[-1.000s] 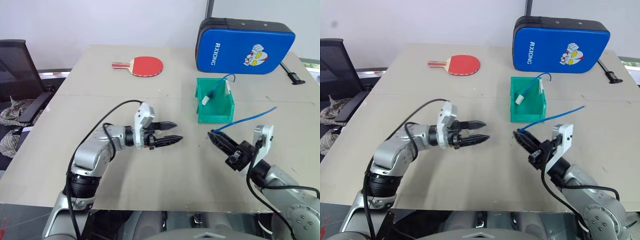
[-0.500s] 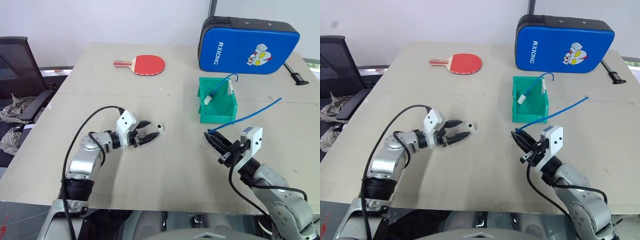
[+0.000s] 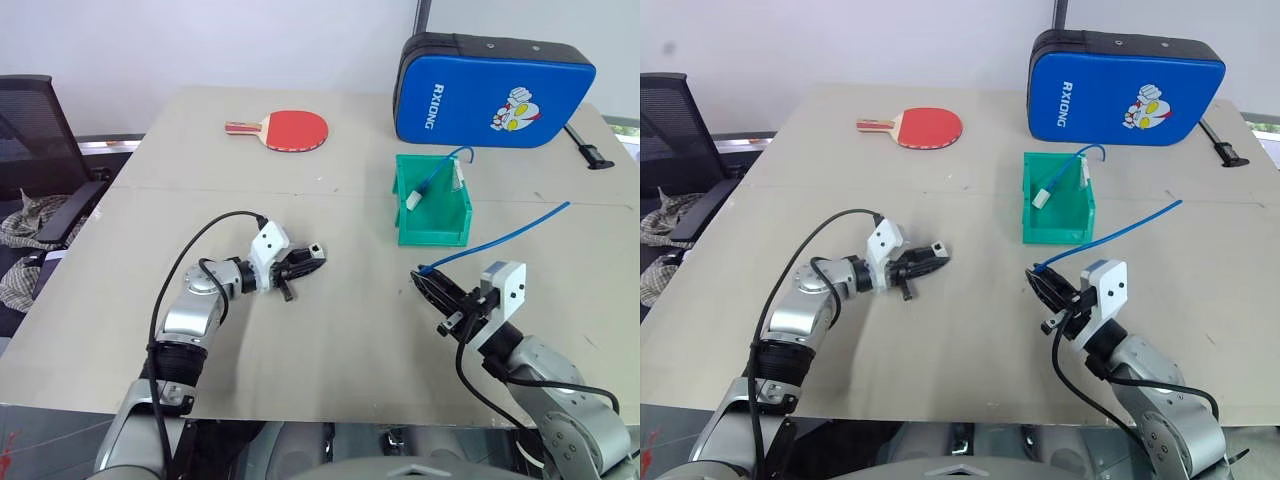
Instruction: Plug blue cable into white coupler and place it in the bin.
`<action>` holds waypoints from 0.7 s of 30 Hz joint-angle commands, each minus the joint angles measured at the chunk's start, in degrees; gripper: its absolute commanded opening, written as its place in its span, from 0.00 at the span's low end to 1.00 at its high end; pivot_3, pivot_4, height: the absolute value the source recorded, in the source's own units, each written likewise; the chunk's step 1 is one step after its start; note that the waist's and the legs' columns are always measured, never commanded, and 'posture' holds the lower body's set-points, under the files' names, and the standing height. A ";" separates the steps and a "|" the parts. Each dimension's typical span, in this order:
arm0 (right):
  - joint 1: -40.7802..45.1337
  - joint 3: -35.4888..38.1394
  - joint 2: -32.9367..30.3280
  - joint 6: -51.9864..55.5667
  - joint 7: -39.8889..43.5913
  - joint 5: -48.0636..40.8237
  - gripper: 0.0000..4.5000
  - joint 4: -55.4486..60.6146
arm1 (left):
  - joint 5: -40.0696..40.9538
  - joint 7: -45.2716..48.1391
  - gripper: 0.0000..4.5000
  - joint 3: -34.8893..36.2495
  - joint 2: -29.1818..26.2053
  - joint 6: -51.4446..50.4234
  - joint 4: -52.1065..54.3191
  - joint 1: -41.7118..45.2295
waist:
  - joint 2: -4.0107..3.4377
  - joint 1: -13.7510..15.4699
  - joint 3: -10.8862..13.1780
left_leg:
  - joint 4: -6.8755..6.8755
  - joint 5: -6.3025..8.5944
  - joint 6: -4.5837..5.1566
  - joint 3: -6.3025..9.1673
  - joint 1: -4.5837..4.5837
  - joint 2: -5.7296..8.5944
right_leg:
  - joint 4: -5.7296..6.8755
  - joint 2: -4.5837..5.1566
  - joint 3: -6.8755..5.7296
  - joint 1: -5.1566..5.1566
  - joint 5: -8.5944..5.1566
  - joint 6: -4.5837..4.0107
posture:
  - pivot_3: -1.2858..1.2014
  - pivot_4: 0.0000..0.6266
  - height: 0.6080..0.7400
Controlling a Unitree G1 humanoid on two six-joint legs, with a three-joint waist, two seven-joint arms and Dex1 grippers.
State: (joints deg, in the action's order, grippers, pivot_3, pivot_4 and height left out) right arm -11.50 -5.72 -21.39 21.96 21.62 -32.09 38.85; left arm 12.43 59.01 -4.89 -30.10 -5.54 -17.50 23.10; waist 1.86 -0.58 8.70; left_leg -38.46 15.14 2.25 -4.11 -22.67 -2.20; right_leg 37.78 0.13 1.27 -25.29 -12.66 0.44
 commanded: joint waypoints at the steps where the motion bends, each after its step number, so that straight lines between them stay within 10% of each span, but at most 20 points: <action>1: 2.80 0.60 -2.64 -0.08 3.41 0.40 0.00 1.67 | 0.19 4.20 0.11 -1.91 0.39 1.21 -0.15 1.48 | 0.00 -0.01 0.00 | 0.00 0.00 0.00 0.00 0.00 0.01 | 0.00 0.00 0.00 0.00 0.00 0.00 | 0.52 0.24 0.92; 11: 26.91 -8.99 -8.34 4.91 16.89 6.36 0.00 -14.85 | -3.67 13.09 0.11 -10.71 5.76 7.56 -5.43 9.64 | 0.01 -0.05 0.01 | -0.14 0.00 0.01 0.02 -0.02 0.06 | 0.09 -0.37 -0.01 0.00 0.02 -0.02 | 0.52 0.24 0.92; 21: 32.42 -11.81 -5.74 1.91 21.83 11.96 0.00 -23.93 | -5.94 15.04 0.11 -11.93 7.57 12.40 -10.85 12.65 | 0.01 -0.12 0.01 | -0.14 0.08 0.14 -0.07 -0.33 0.06 | 0.07 -0.33 0.10 -0.25 0.15 -0.22 | 0.52 0.24 0.92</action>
State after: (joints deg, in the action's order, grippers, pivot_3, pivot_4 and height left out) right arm 20.23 -17.88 -27.32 25.39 42.38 -20.48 14.37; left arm 6.73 73.56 -16.82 -22.72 5.72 -28.40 35.01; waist 1.88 -0.70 8.71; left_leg -38.61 15.22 2.39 -4.18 -23.00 -2.14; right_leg 37.85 -0.19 1.36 -25.54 -12.51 0.22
